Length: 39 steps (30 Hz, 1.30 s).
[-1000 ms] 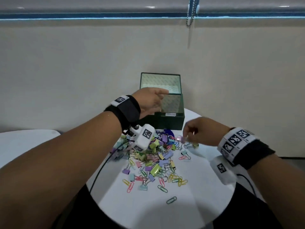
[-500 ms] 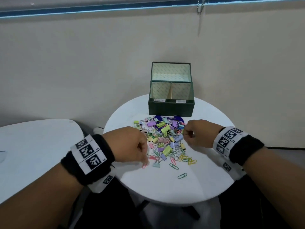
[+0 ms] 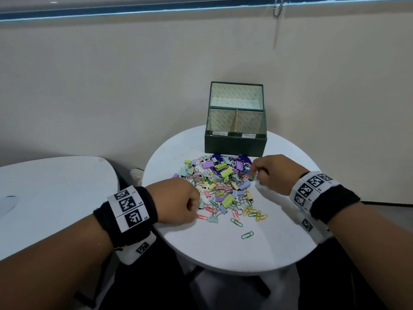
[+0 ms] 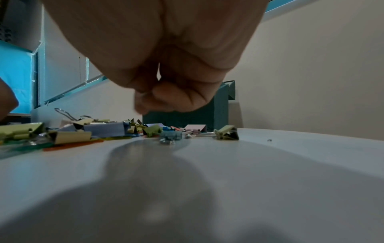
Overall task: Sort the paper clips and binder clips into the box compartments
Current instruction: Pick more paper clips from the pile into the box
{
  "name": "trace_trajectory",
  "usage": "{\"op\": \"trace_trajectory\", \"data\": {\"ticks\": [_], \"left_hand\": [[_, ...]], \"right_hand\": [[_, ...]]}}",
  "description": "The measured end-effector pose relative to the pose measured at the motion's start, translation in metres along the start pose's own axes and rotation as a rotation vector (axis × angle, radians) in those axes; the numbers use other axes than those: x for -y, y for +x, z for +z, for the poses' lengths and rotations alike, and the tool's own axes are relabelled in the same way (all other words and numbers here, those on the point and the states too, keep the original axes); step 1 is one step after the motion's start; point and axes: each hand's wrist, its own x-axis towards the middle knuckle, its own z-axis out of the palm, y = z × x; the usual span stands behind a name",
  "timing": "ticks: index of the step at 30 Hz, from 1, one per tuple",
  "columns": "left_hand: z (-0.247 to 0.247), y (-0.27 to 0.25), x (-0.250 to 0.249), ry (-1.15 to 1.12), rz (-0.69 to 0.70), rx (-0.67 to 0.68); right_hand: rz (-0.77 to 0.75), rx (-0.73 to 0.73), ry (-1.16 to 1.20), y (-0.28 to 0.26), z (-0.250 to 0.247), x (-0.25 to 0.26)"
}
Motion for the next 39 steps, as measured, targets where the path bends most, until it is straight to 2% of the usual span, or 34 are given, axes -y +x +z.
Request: {"op": "trace_trajectory", "data": {"ticks": [2, 5, 10, 15, 18, 20, 23, 25, 30, 32, 36, 39], "left_hand": [[-0.003, -0.001, 0.005, -0.055, -0.001, -0.022], [-0.001, -0.002, 0.008, -0.049, -0.003, 0.020], [0.004, -0.003, 0.004, 0.077, 0.007, 0.006], [0.005, -0.003, -0.007, 0.181, 0.102, 0.025], [0.004, -0.004, -0.013, 0.286, 0.149, 0.056], [0.005, -0.004, -0.017, 0.372, 0.184, 0.051], [0.004, -0.002, -0.019, 0.403, 0.157, 0.041], [0.000, 0.003, -0.012, 0.272, 0.120, 0.031], [-0.034, 0.032, 0.001, -0.261, 0.009, -0.042], [-0.051, 0.050, 0.000, -0.463, -0.069, -0.089], [-0.073, 0.109, -0.004, -0.814, -0.175, -0.266], [-0.080, 0.148, -0.017, -0.968, -0.222, -0.322]], "right_hand": [[0.013, 0.047, 0.033, 0.000, -0.002, 0.001], [-0.004, 0.080, 0.090, -0.001, -0.004, 0.005], [-0.117, 0.124, -0.008, -0.014, -0.008, 0.010], [-0.178, 0.267, -0.148, -0.043, -0.014, 0.015], [-0.153, 0.253, -0.255, -0.048, -0.001, 0.013], [-0.138, 0.227, -0.232, -0.050, 0.004, 0.011], [-0.118, 0.180, -0.231, -0.053, 0.010, 0.009], [-0.106, 0.149, -0.231, -0.054, 0.014, 0.008], [-0.090, 0.100, -0.071, -0.031, -0.011, 0.001], [-0.026, 0.025, -0.011, -0.009, -0.026, -0.004], [0.150, -0.201, 0.091, 0.046, -0.045, -0.020], [0.217, -0.299, 0.114, 0.078, -0.054, -0.020]]}}
